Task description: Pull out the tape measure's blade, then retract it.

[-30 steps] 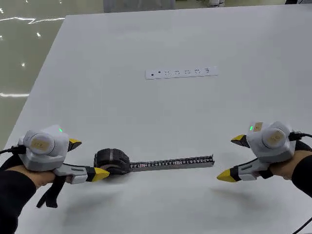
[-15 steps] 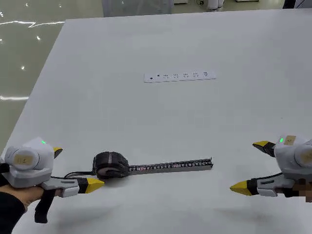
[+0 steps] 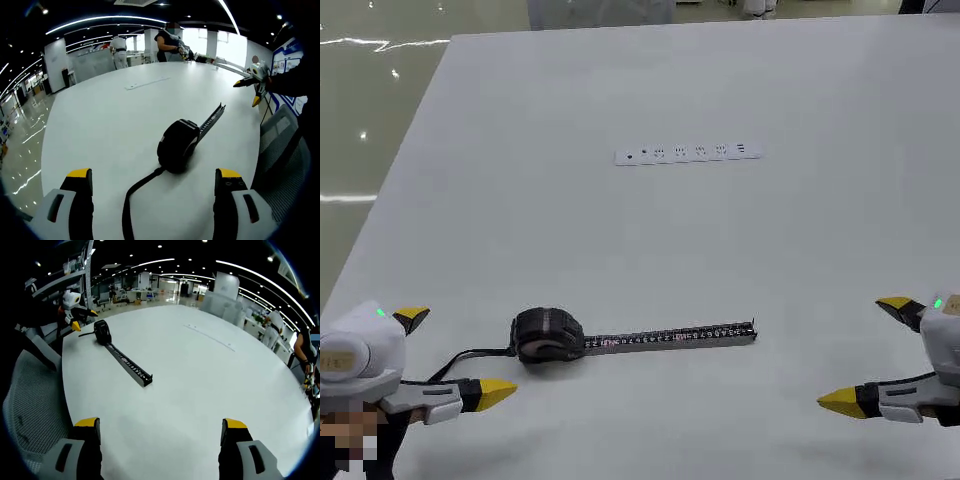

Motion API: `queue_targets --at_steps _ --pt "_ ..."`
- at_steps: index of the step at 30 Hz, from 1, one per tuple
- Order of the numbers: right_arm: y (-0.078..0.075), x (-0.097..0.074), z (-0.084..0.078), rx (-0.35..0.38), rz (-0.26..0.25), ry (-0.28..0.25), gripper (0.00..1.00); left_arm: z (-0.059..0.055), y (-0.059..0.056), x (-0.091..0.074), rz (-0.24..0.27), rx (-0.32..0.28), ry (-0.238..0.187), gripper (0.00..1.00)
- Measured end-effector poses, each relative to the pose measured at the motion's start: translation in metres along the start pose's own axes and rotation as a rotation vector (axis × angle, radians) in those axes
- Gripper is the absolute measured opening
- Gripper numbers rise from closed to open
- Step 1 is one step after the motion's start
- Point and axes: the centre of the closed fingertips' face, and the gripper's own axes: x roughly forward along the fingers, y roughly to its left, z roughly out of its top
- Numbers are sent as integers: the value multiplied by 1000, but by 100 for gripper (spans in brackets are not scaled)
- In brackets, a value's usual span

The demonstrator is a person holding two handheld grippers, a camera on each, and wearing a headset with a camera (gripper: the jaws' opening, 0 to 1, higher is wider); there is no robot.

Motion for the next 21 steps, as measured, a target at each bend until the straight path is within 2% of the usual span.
queue_targets --at_steps 4,6,11,15,21 --pt "-2 -7 -3 6 -2 -8 99 -1 2 -6 8 -4 -21 99" --pt "-2 -9 -4 29 3 -14 99 -6 4 -8 19 -10 -5 99" --pt "-6 -16 -9 43 -4 -8 99 -15 -1 -10 9 -17 11 99" --pt "-7 -22 -11 47 -13 -11 99 -15 -4 -12 3 -5 17 99" --pt "-7 -25 -14 54 -13 -11 99 -12 -6 -14 2 -19 13 99"
